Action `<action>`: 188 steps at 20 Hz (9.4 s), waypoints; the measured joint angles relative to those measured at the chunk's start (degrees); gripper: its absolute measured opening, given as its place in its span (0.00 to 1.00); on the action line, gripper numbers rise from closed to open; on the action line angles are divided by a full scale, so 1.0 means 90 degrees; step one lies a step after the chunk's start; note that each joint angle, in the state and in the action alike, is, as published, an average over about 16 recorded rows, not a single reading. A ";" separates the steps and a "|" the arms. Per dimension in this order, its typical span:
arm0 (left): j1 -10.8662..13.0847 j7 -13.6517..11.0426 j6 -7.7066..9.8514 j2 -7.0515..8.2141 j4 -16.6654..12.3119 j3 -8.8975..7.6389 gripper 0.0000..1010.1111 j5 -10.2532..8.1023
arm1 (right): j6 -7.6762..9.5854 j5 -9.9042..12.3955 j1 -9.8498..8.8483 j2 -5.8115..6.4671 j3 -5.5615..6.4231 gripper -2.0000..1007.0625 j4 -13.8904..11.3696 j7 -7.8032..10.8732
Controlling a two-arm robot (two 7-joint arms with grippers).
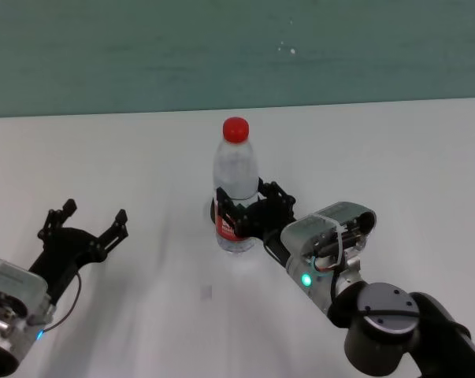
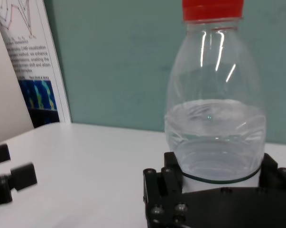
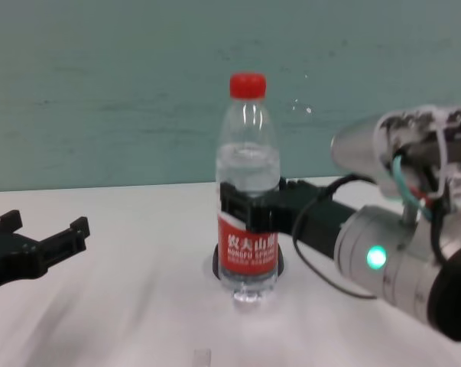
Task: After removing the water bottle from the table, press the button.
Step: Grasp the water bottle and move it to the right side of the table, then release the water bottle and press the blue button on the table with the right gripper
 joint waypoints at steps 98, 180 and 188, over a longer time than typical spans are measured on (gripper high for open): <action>0.0000 0.0000 0.0000 0.0000 0.0000 0.0000 0.99 0.0000 | -0.0156 -0.0259 -0.2011 0.0323 0.1902 1.00 -0.1735 -0.0709; 0.0000 0.0000 0.0000 0.0000 0.0000 0.0000 0.99 0.0000 | -0.0054 0.0439 0.1414 0.0379 0.0158 1.00 0.1632 0.0609; 0.0000 0.0000 0.0000 0.0000 0.0000 0.0000 0.99 0.0000 | -0.0206 0.0504 0.1714 0.0241 0.0029 1.00 0.2129 0.0669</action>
